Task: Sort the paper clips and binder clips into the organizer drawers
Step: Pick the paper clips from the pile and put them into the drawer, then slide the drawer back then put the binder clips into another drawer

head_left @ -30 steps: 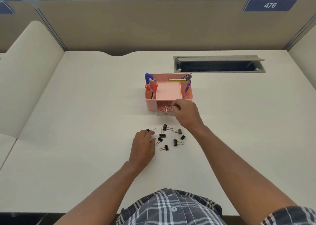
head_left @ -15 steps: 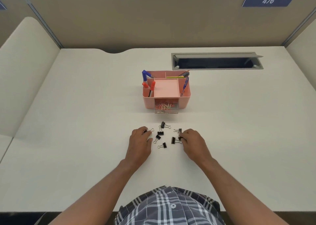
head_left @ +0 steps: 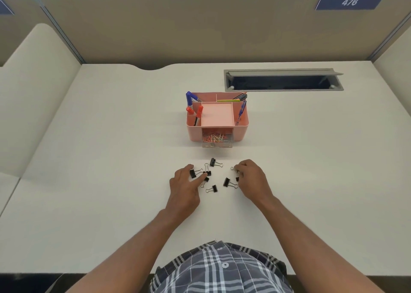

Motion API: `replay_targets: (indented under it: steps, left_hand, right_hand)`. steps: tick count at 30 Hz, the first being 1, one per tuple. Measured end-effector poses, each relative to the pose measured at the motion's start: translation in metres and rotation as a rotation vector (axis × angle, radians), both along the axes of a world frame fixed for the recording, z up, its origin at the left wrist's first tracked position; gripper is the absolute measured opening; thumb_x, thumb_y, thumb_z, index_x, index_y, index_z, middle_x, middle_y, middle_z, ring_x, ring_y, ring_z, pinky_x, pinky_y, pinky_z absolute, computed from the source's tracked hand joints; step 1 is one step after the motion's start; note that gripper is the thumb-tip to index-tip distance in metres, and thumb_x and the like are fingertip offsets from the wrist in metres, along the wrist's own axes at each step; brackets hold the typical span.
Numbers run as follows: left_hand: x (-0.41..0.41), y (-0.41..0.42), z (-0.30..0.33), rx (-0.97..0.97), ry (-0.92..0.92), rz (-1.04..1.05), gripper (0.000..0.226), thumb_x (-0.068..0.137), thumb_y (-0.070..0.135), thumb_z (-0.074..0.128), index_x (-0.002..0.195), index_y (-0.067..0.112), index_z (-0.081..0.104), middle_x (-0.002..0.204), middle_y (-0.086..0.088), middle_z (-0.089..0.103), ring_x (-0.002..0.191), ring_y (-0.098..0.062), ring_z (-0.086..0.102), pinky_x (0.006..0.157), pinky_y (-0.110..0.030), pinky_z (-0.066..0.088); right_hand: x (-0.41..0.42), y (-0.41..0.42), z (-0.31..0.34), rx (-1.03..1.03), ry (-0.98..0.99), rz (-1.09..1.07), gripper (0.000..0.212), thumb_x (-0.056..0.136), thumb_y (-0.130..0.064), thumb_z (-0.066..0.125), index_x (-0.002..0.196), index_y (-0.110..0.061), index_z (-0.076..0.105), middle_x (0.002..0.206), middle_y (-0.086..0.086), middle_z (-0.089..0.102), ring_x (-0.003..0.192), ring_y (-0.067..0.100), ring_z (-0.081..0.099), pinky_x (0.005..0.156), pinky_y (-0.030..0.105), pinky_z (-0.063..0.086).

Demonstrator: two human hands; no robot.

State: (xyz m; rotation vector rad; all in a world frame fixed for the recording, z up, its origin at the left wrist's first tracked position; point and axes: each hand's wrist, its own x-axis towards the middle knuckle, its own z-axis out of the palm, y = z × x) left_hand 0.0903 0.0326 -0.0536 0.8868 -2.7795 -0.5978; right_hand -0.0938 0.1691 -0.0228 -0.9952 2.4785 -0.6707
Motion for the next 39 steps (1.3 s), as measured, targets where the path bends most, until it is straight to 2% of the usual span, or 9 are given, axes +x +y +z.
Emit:
replay_targets:
  steps: [5, 9, 13, 17, 20, 24, 27, 31, 39]
  left_hand:
    - [0.001, -0.003, -0.002, -0.002, -0.01, -0.015, 0.072, 0.073, -0.01, 0.053, 0.128, 0.037, 0.06, 0.14, -0.013, 0.044, 0.125, -0.032, 0.038, 0.087, -0.038, 0.028]
    - [-0.006, -0.004, 0.003, 0.01, 0.023, -0.013, 0.067, 0.075, -0.008, 0.053, 0.129, 0.032, 0.06, 0.14, -0.013, 0.045, 0.127, -0.033, 0.038, 0.09, -0.041, 0.032]
    - [-0.023, -0.017, 0.014, 0.053, 0.137, 0.13, 0.048, 0.09, 0.021, 0.057, 0.137, 0.019, 0.051, 0.137, -0.01, 0.048, 0.128, -0.029, 0.039, 0.097, -0.051, 0.039]
    - [-0.052, -0.043, 0.028, 0.32, 0.222, 0.229, 0.082, 0.089, 0.032, 0.067, 0.152, 0.012, 0.019, 0.153, -0.01, 0.03, 0.14, -0.026, 0.029, 0.115, -0.046, 0.029]
    - [-0.07, -0.061, 0.041, 0.494, 0.253, 0.285, 0.102, 0.081, 0.038, 0.076, 0.152, 0.03, 0.003, 0.159, -0.004, 0.018, 0.144, -0.023, 0.026, 0.115, -0.048, 0.032]
    - [-0.082, -0.076, 0.05, 0.614, 0.237, 0.255, 0.113, 0.077, 0.032, 0.081, 0.151, 0.032, -0.004, 0.155, -0.001, 0.027, 0.139, -0.019, 0.032, 0.111, -0.044, 0.037]
    - [-0.088, -0.082, 0.051, 0.664, 0.249, 0.235, 0.11, 0.078, 0.026, 0.081, 0.152, 0.027, 0.0, 0.143, 0.006, 0.037, 0.126, -0.009, 0.038, 0.103, -0.033, 0.04]
    - [-0.1, -0.083, 0.055, 0.644, 0.352, 0.262, 0.078, 0.08, 0.018, 0.077, 0.141, 0.026, 0.028, 0.123, 0.014, 0.047, 0.105, 0.002, 0.051, 0.077, -0.009, 0.038]
    - [-0.115, -0.077, 0.05, 0.551, 0.436, 0.407, 0.051, 0.083, 0.025, 0.074, 0.126, 0.026, 0.047, 0.112, 0.016, 0.054, 0.104, -0.007, 0.055, 0.08, -0.02, 0.046]
  right_hand:
    - [-0.007, -0.001, 0.009, -0.049, -0.093, -0.016, 0.041, 0.086, 0.008, 0.043, 0.114, -0.004, 0.07, 0.116, 0.01, 0.07, 0.108, 0.029, 0.063, 0.094, 0.039, 0.049]
    - [-0.007, -0.002, 0.008, -0.064, -0.165, -0.084, 0.037, 0.094, -0.001, 0.046, 0.123, -0.01, 0.067, 0.126, 0.006, 0.067, 0.116, 0.022, 0.061, 0.098, 0.031, 0.047]
    - [-0.015, -0.015, 0.017, -0.167, -0.219, -0.227, 0.043, 0.094, -0.016, 0.058, 0.137, -0.015, 0.054, 0.126, 0.0, 0.063, 0.1, 0.014, 0.058, 0.084, 0.023, 0.042]
    - [-0.026, -0.036, 0.033, -0.259, -0.299, -0.244, 0.079, 0.085, -0.026, 0.073, 0.149, -0.023, 0.027, 0.126, -0.012, 0.042, 0.108, 0.012, 0.051, 0.087, 0.026, 0.041]
    - [-0.037, -0.047, 0.04, -0.341, -0.333, -0.205, 0.076, 0.078, -0.021, 0.08, 0.136, -0.03, 0.032, 0.125, -0.012, 0.047, 0.111, 0.014, 0.051, 0.086, 0.026, 0.042]
    - [-0.048, -0.056, 0.045, -0.372, -0.362, -0.174, 0.071, 0.076, -0.016, 0.082, 0.131, -0.028, 0.038, 0.118, -0.013, 0.053, 0.1, 0.006, 0.053, 0.073, 0.013, 0.039]
    - [-0.053, -0.062, 0.046, -0.351, -0.353, -0.231, 0.066, 0.076, -0.016, 0.082, 0.128, -0.024, 0.043, 0.11, -0.014, 0.053, 0.09, -0.006, 0.052, 0.067, 0.011, 0.038]
    - [-0.055, -0.072, 0.043, -0.343, -0.314, -0.35, 0.057, 0.077, -0.018, 0.081, 0.122, -0.018, 0.047, 0.101, -0.015, 0.051, 0.089, 0.007, 0.056, 0.063, 0.015, 0.041]
    - [-0.061, -0.089, 0.025, -0.298, -0.222, -0.496, 0.06, 0.075, -0.033, 0.081, 0.121, -0.017, 0.046, 0.117, -0.001, 0.055, 0.101, 0.019, 0.058, 0.076, 0.032, 0.049]
